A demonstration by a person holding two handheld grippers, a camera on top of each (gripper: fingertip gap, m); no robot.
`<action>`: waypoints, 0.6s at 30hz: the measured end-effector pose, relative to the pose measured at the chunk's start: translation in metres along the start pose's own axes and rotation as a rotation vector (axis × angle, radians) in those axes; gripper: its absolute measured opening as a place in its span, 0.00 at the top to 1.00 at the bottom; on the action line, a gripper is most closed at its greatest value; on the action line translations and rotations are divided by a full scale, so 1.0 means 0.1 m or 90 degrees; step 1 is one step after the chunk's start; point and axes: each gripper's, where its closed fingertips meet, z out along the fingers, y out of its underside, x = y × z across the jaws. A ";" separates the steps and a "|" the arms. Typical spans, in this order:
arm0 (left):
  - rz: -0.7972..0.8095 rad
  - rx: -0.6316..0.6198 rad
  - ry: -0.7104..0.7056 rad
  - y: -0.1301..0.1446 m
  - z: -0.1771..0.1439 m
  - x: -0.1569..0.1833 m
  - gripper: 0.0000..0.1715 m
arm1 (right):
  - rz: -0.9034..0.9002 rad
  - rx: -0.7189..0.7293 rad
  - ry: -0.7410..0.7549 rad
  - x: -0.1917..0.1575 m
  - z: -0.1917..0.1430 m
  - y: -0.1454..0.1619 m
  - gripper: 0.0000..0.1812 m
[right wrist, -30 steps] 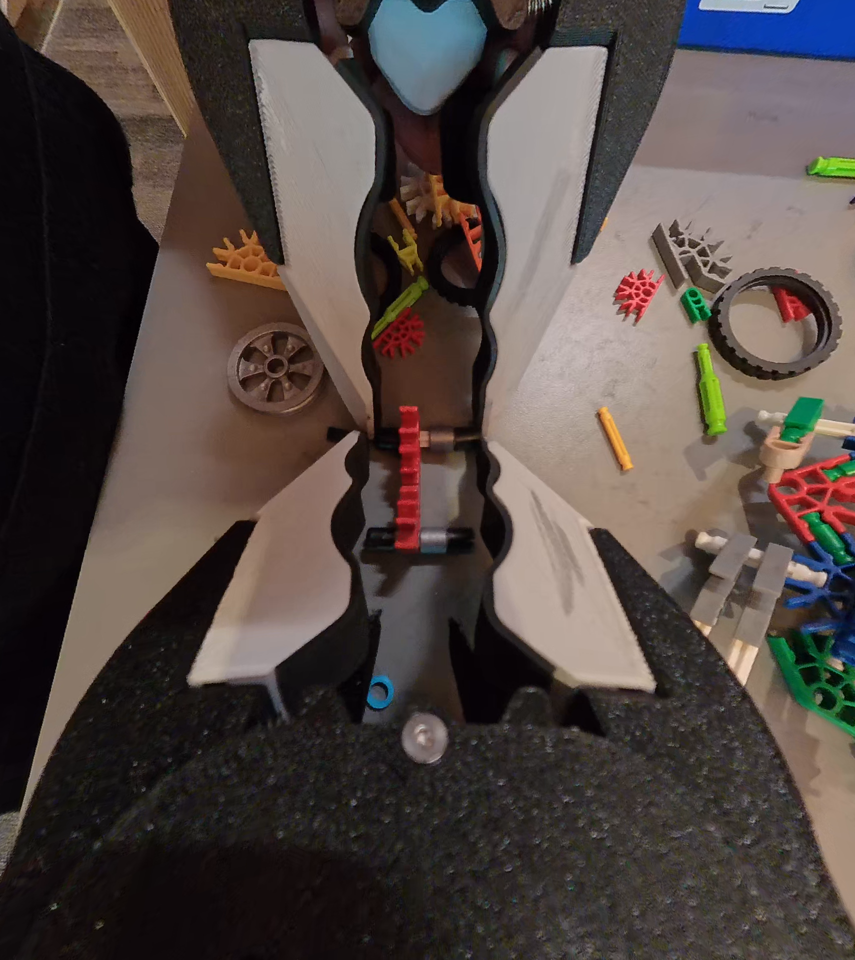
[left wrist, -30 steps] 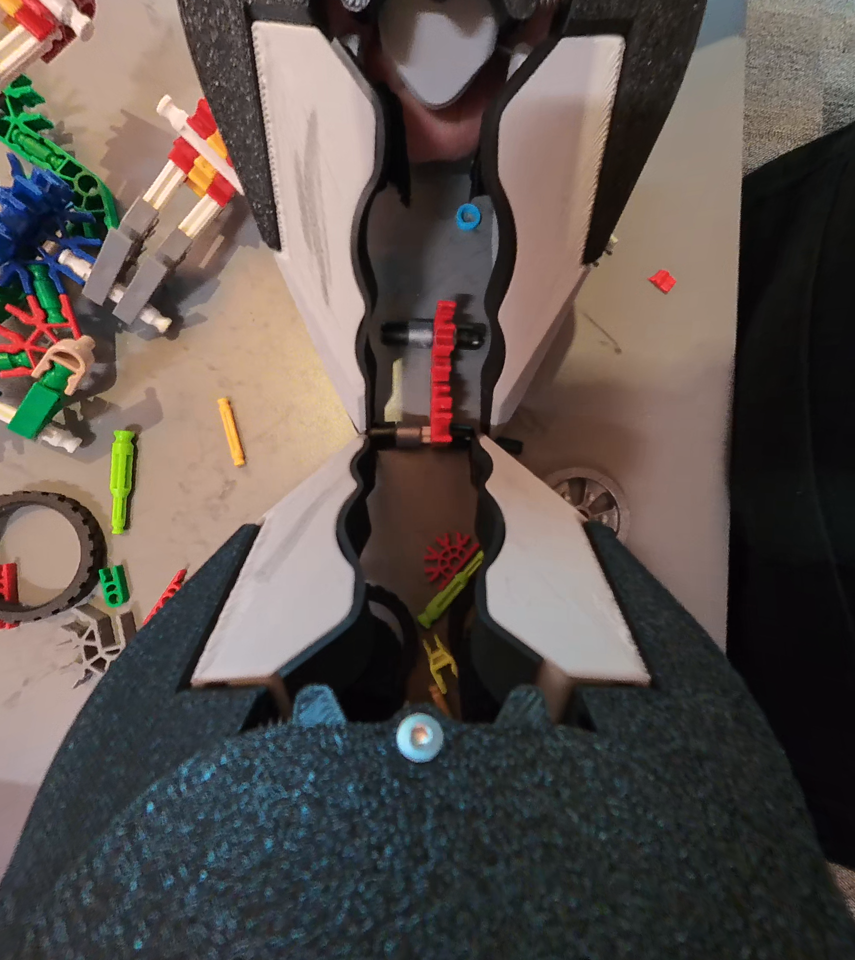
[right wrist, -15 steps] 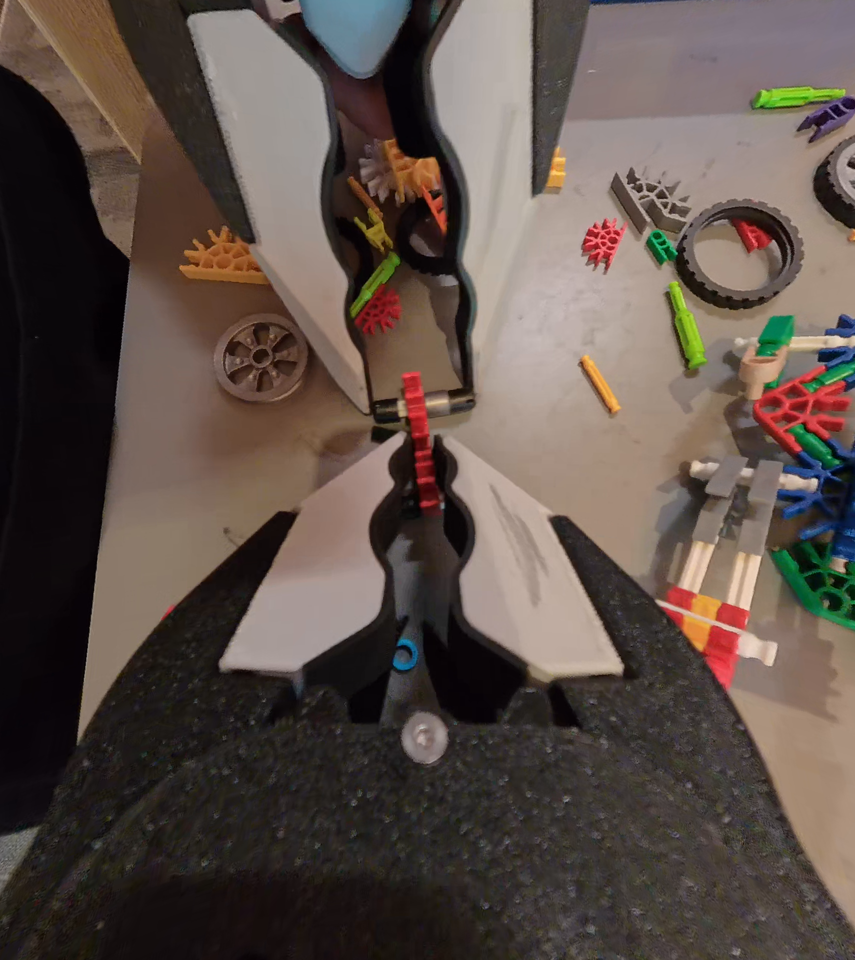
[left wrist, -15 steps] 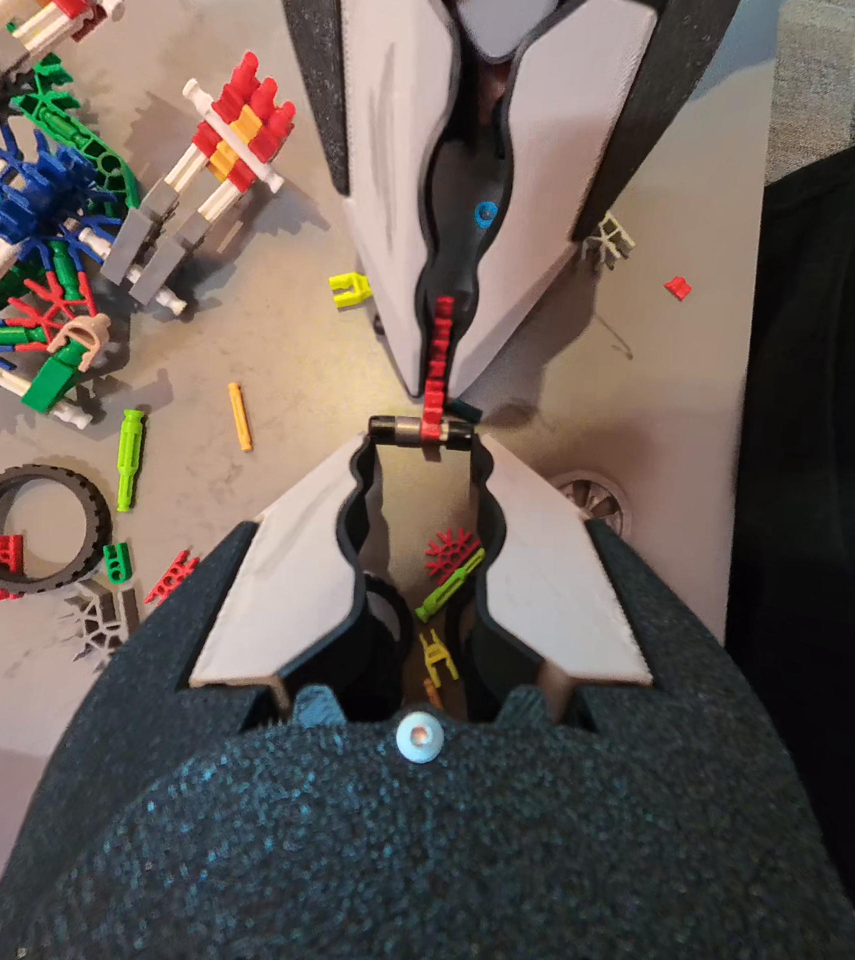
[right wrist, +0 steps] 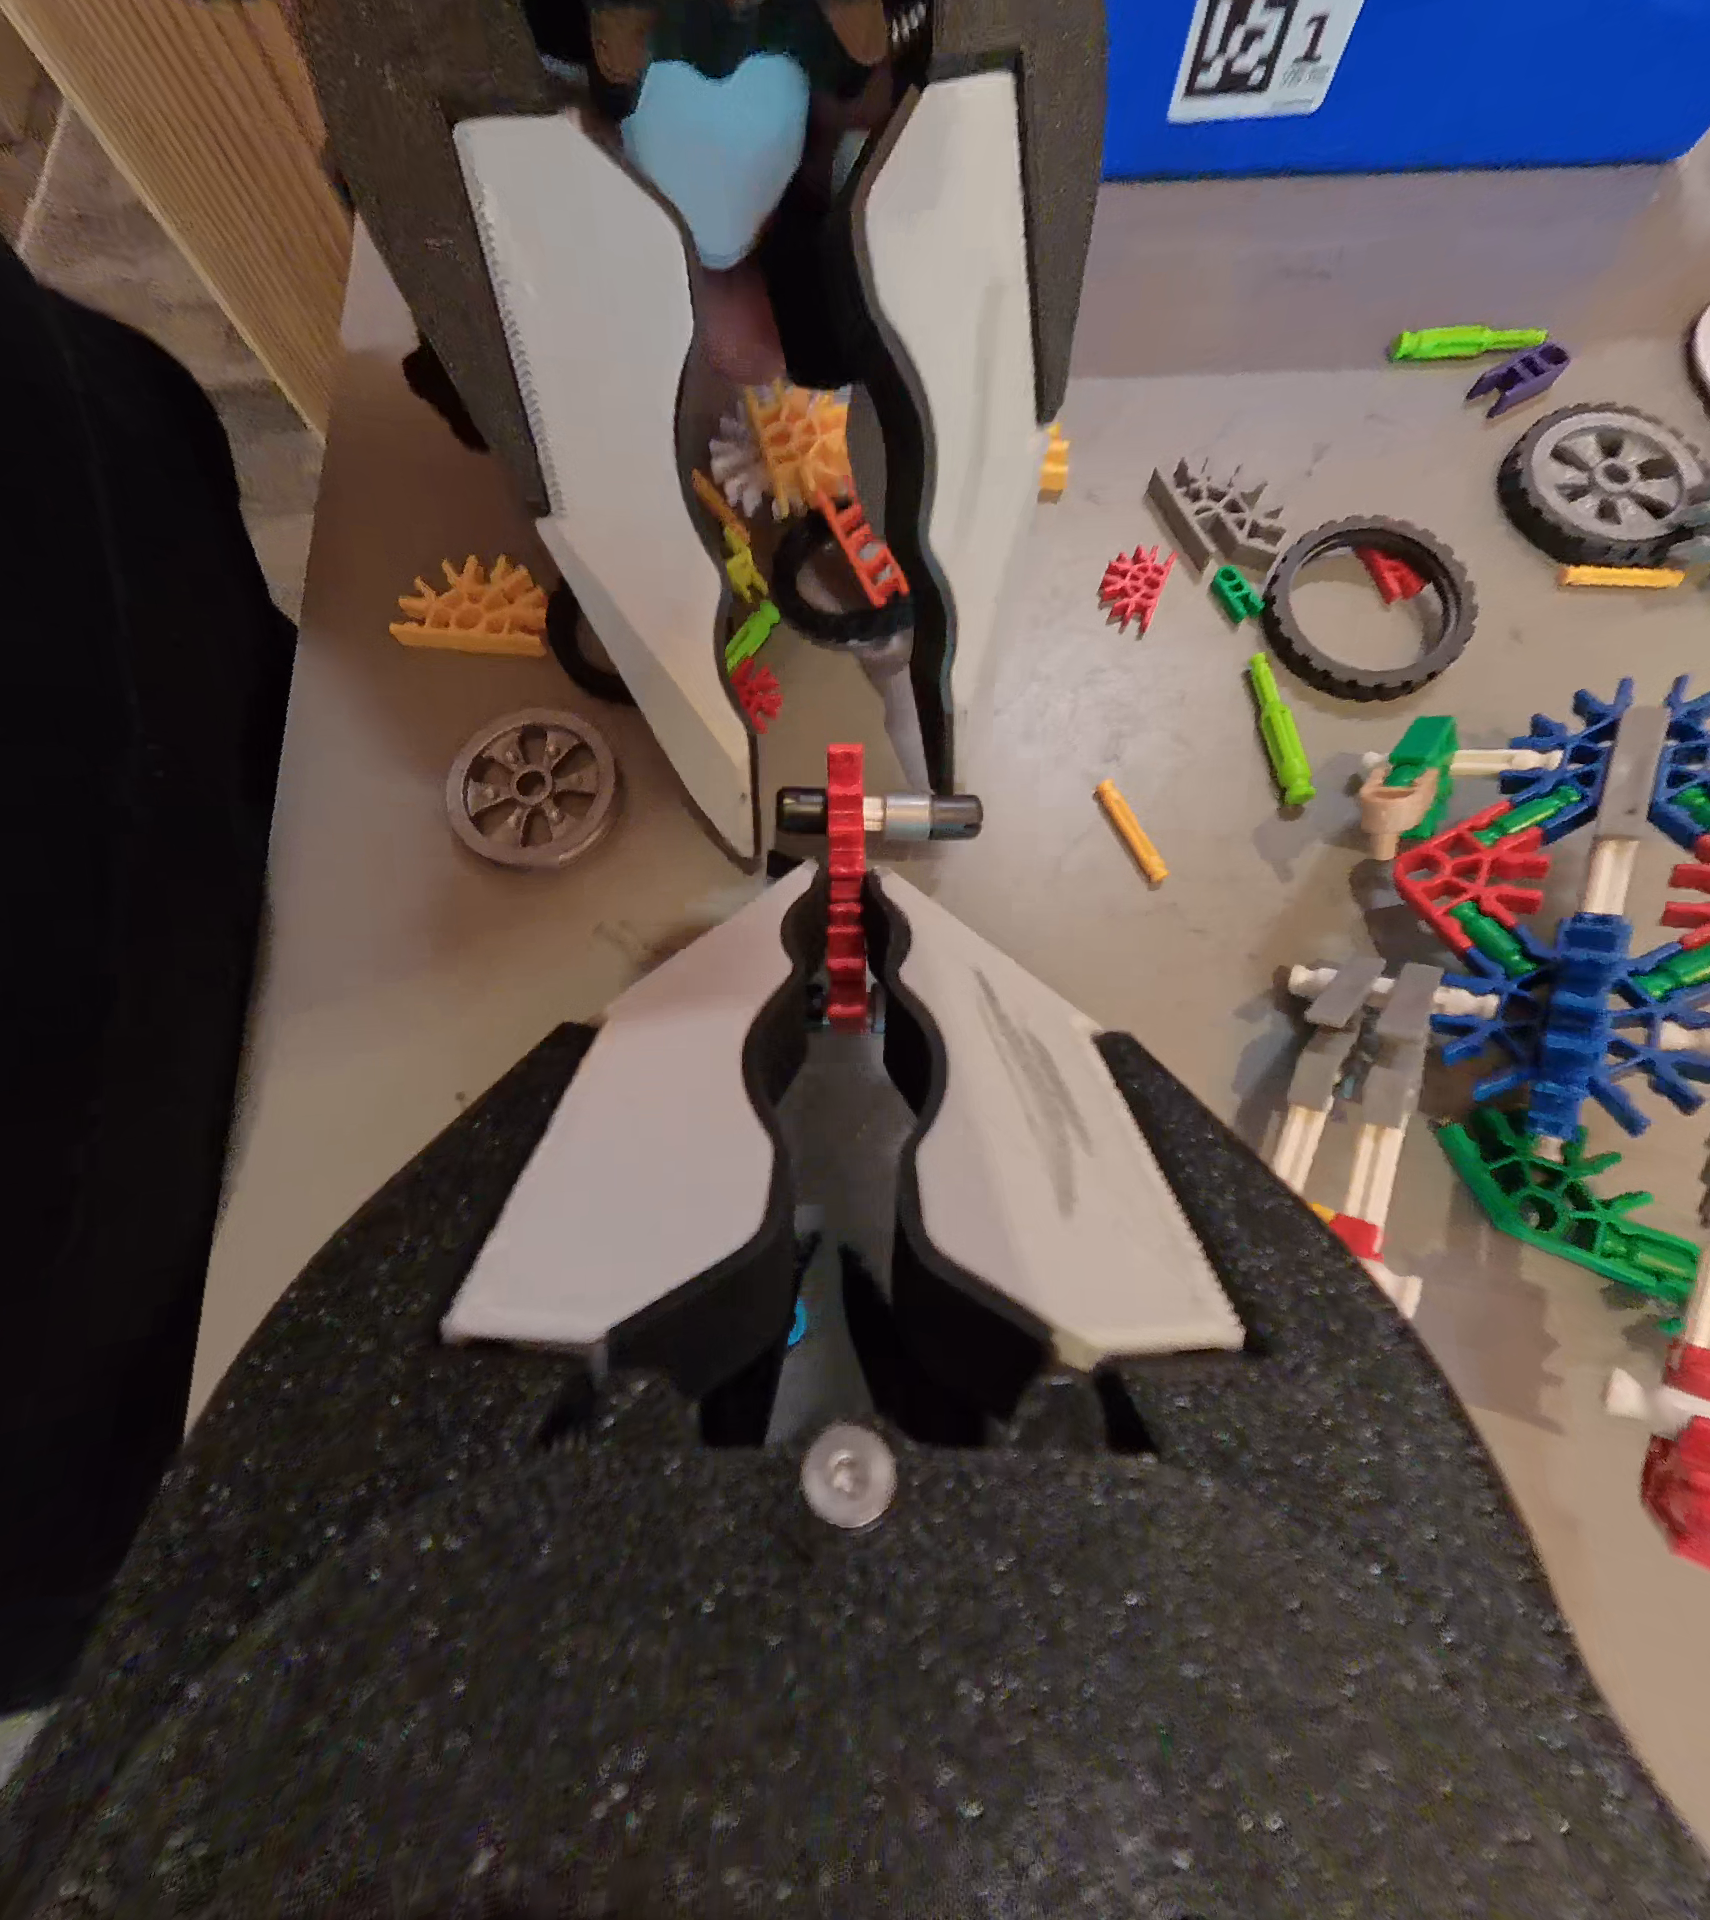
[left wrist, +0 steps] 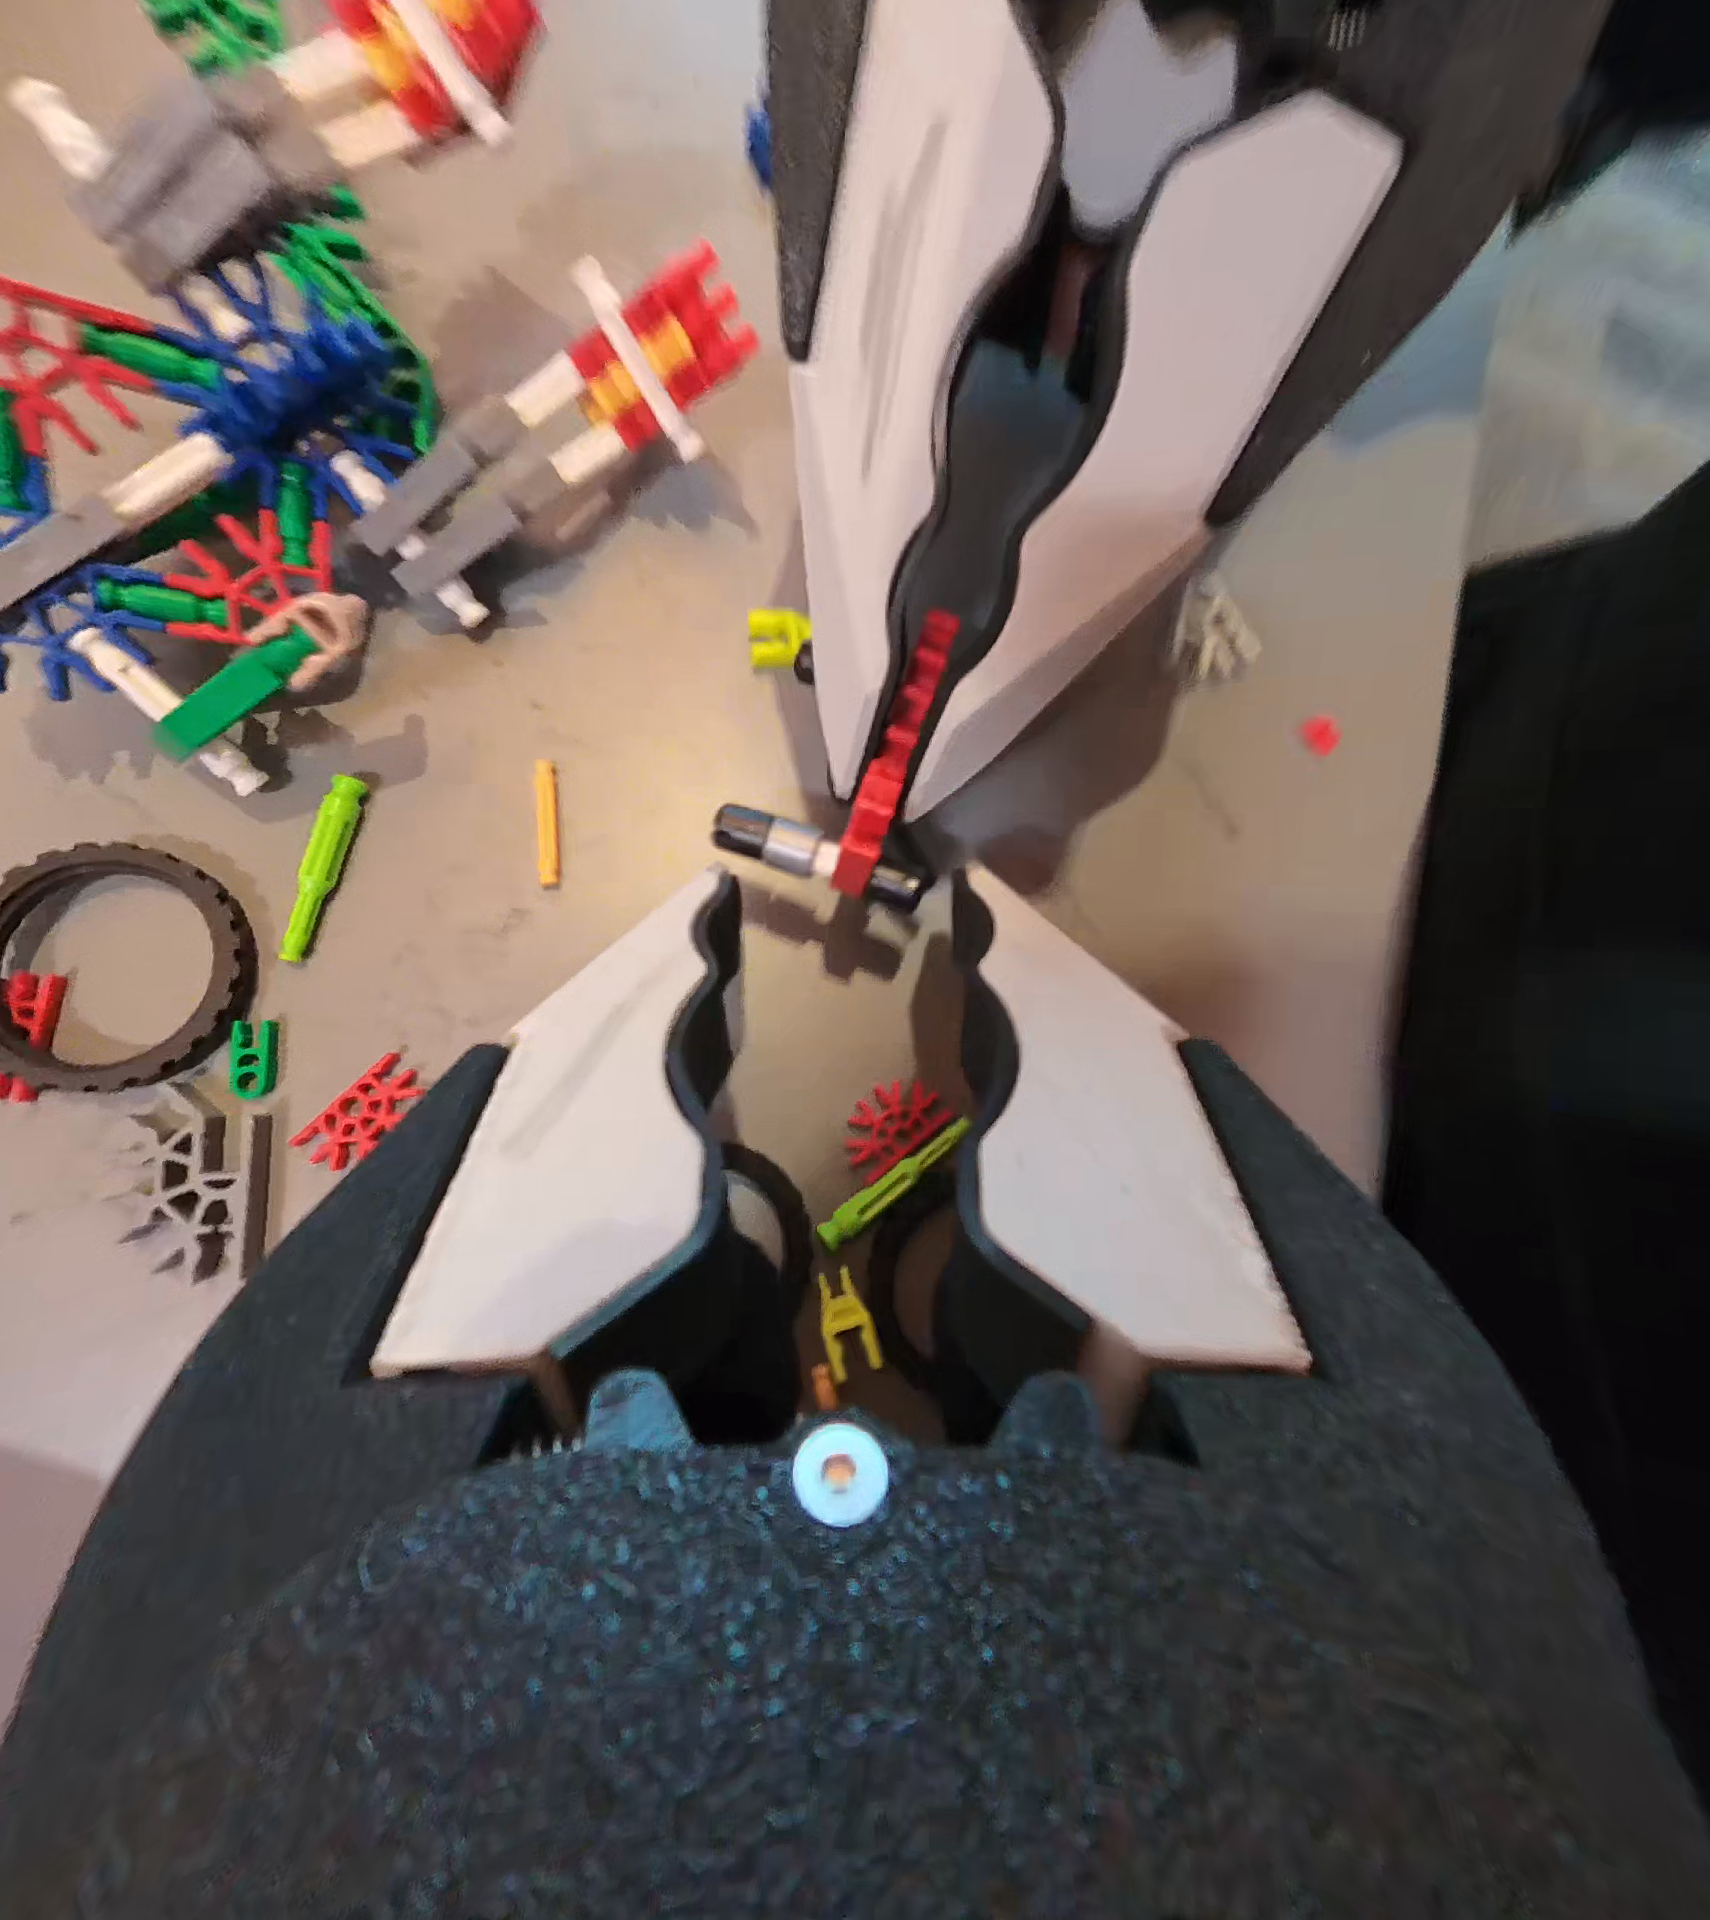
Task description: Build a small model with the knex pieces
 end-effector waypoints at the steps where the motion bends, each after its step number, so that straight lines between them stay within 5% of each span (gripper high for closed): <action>1: -0.021 0.018 0.010 -0.04 -0.01 0.01 0.76 | 0.009 0.013 0.004 0.03 -0.02 -0.04 0.97; 11: -0.178 0.181 0.039 -0.37 -0.22 -0.14 0.86 | 0.079 0.118 0.016 0.19 -0.18 -0.36 0.97; 18: -0.253 0.286 0.066 -0.63 -0.39 -0.28 0.81 | 0.228 0.267 0.027 0.44 -0.41 -0.67 0.97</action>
